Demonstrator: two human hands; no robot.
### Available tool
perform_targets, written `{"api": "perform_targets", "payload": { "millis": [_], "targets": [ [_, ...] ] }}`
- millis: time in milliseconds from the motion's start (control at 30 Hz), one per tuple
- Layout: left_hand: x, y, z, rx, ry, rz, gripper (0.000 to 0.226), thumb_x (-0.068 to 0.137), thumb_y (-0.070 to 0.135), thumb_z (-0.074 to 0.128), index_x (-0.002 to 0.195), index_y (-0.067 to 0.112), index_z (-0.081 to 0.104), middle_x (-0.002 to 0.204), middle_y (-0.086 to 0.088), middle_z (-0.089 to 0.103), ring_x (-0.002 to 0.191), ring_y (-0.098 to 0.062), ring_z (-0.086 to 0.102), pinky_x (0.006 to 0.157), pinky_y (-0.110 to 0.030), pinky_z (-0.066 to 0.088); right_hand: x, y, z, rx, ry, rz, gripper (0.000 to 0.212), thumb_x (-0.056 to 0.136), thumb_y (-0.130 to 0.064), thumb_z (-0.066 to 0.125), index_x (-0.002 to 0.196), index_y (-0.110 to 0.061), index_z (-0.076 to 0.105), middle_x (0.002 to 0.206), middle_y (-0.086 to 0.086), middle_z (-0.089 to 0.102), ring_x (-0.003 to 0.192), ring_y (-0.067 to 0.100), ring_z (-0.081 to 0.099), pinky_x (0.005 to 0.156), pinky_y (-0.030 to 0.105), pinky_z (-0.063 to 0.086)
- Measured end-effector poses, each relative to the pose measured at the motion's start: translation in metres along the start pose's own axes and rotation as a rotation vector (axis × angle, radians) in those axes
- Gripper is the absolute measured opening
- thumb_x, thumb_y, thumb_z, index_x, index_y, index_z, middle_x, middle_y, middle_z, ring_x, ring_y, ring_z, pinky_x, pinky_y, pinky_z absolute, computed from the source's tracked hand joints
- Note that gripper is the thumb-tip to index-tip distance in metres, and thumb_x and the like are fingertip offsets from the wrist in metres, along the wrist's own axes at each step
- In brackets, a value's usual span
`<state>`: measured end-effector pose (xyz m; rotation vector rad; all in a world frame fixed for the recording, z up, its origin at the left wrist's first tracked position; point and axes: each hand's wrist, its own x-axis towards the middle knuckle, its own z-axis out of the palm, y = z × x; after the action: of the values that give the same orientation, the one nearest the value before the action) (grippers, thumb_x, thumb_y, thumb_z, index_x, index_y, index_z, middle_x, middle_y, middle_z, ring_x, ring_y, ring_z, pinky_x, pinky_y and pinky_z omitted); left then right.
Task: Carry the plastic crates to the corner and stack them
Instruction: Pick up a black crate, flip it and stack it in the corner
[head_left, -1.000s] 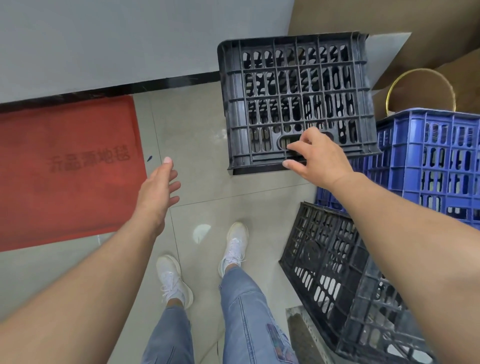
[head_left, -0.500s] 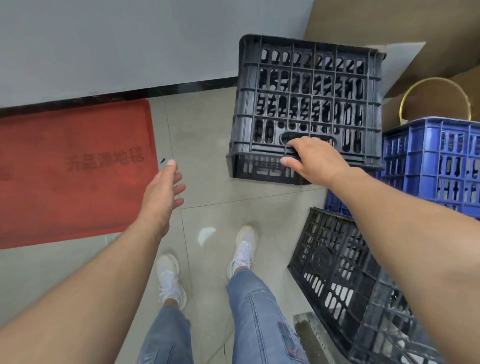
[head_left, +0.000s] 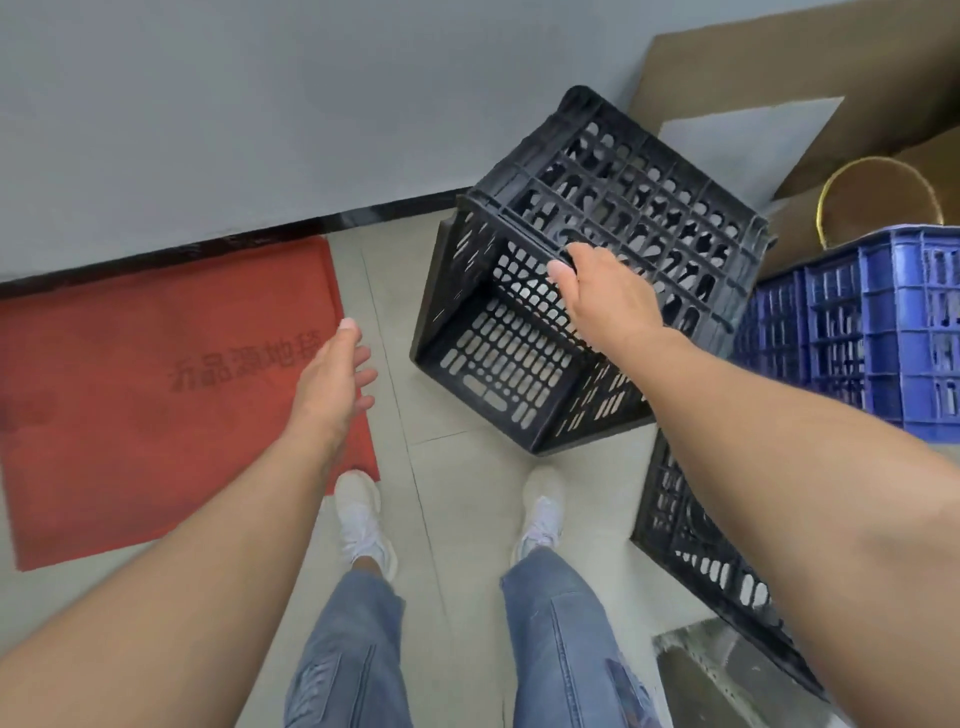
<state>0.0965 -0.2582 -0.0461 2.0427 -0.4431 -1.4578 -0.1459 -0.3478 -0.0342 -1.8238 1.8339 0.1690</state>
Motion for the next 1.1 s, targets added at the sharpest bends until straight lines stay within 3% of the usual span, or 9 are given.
{"api": "perform_targets", "payload": {
  "millis": [100,233,433,733,900,1100],
  "targets": [
    [0.014,0.007,-0.032,0.031,-0.039,0.015,0.051,0.096,0.052,0.033,0.135,0.022,0.046,0.125,0.003,0.055,0.110,-0.016,0.056,0.091,-0.036,0.046,-0.007,-0.034,0.014,0.035,0.020,0.065,0.047,0.101,-0.046,0.023,0.128,-0.014,0.044,0.126,0.011,0.054,0.111,0.035,0.054,0.084,0.045,0.041],
    [0.029,0.014,-0.075,0.073,-0.083,0.044,0.053,0.096,0.051,0.033,0.138,0.022,0.044,0.131,0.002,0.054,0.111,-0.015,0.055,0.092,-0.036,0.045,-0.016,-0.070,0.035,0.073,0.053,0.137,0.044,0.100,-0.046,0.022,0.118,-0.014,0.047,0.116,0.010,0.056,0.103,0.034,0.056,0.077,0.042,0.040],
    [0.048,0.000,-0.133,0.082,-0.085,0.036,0.054,0.097,0.051,0.029,0.141,0.021,0.041,0.141,-0.002,0.049,0.113,-0.017,0.053,0.097,-0.039,0.043,-0.029,-0.107,0.056,0.155,0.097,0.222,0.050,0.101,-0.046,0.022,0.132,-0.012,0.043,0.131,0.012,0.053,0.116,0.035,0.052,0.092,0.046,0.039],
    [0.073,-0.046,-0.195,0.000,-0.087,-0.017,0.053,0.100,0.045,0.025,0.142,0.017,0.038,0.144,-0.006,0.045,0.120,-0.021,0.049,0.097,-0.040,0.040,-0.030,-0.177,0.090,0.154,0.228,0.277,0.050,0.099,-0.047,0.020,0.116,-0.012,0.051,0.114,0.011,0.061,0.102,0.035,0.056,0.083,0.044,0.038],
    [0.102,-0.067,-0.254,-0.039,-0.097,-0.093,0.053,0.100,0.045,0.024,0.144,0.017,0.035,0.147,-0.008,0.042,0.128,-0.024,0.045,0.098,-0.042,0.038,-0.038,-0.244,0.104,0.166,0.273,0.288,0.050,0.099,-0.048,0.020,0.110,-0.011,0.053,0.109,0.011,0.063,0.100,0.032,0.055,0.082,0.043,0.039],
    [0.124,-0.072,-0.381,-0.030,-0.047,-0.085,0.052,0.100,0.042,0.023,0.144,0.016,0.034,0.148,-0.009,0.041,0.130,-0.025,0.043,0.100,-0.042,0.036,-0.043,-0.368,0.136,0.252,0.272,0.301,0.053,0.098,-0.047,0.021,0.114,-0.009,0.055,0.111,0.014,0.064,0.103,0.033,0.056,0.085,0.043,0.043]
  ]
}}
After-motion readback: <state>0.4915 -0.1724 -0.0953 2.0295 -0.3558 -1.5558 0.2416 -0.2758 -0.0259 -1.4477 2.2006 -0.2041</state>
